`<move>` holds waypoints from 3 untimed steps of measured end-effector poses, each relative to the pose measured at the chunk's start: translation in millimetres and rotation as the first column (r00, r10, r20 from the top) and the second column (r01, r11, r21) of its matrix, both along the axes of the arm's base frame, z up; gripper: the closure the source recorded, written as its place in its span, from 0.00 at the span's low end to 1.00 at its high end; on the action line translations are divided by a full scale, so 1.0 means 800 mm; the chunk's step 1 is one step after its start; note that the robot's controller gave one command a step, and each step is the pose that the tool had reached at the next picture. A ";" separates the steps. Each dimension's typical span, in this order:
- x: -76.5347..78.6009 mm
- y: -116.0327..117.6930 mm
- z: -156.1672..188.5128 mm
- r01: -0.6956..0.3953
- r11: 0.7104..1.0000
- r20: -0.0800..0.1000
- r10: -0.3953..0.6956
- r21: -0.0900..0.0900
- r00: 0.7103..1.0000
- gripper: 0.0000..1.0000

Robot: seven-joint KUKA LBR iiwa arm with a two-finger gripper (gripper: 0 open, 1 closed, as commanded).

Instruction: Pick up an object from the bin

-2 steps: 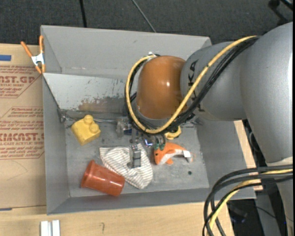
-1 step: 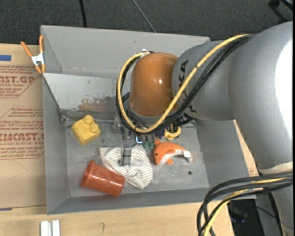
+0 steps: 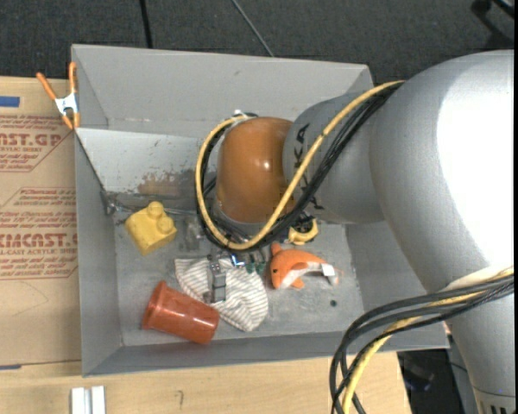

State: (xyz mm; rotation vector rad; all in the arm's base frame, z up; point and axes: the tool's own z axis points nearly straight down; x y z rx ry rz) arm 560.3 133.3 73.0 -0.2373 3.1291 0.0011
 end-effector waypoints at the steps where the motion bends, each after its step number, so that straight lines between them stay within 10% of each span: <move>1: -0.009 -0.013 -0.003 0.150 0.989 -0.004 -0.150 0.000 0.989 1.00; 3: -0.009 -0.013 -0.002 0.150 0.989 -0.003 -0.150 0.001 0.989 1.00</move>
Offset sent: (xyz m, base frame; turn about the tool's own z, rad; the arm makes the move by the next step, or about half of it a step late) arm 0.0000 0.0000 0.0000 0.0000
